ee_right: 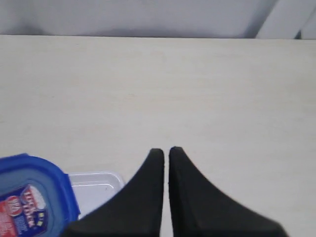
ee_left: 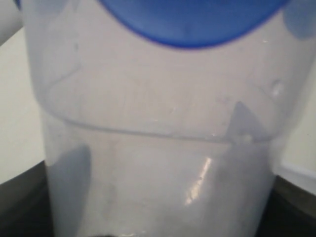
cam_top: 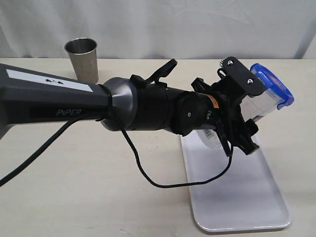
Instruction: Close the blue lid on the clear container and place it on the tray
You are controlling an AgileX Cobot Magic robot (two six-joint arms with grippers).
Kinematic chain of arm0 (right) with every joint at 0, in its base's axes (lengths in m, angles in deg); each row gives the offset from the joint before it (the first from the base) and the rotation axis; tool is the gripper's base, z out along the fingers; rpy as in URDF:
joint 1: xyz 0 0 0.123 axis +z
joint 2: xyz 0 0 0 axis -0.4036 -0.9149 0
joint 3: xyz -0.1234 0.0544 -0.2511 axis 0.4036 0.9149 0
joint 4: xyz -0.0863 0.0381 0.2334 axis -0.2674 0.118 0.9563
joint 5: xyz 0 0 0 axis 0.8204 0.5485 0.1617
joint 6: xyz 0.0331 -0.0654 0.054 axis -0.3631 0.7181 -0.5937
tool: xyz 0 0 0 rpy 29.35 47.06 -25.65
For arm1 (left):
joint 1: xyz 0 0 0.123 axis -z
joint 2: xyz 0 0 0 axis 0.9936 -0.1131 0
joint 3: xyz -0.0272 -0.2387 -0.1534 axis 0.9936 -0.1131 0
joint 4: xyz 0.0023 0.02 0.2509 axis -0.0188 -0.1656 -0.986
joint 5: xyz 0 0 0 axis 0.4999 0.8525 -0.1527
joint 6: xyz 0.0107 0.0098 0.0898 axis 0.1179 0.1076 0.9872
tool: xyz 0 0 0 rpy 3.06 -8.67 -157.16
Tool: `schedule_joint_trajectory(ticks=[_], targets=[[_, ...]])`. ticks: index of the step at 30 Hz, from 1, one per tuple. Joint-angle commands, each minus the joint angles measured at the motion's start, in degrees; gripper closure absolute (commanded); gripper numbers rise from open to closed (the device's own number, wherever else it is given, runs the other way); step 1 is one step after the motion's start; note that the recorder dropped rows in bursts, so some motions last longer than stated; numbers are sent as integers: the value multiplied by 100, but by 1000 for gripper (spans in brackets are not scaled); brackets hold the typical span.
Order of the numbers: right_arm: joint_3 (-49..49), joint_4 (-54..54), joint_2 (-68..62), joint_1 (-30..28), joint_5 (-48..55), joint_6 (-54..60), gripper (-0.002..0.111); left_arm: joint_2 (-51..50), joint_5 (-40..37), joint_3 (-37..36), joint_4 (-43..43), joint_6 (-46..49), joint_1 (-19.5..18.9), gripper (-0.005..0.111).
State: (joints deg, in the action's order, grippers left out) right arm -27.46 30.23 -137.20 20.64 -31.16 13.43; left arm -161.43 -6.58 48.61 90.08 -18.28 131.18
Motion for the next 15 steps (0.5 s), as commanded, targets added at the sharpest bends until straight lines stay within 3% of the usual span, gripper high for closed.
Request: schedule_joint_trajectory(ticks=[1,6,12,15], targets=[[424,12,-427,-18,-528,-324,104,16,253,36,-64,-50,4,107],[412,1660,-995,-376,-295,1002,104,16,52,36,-353,-50,4,107],[494,5107,-1833,-1466,565,3653,104,16,112,36,-365,29,4,107],[523,5801,-2243,-1602,1013,4154,104,16,159,36,-365,60,4,107]])
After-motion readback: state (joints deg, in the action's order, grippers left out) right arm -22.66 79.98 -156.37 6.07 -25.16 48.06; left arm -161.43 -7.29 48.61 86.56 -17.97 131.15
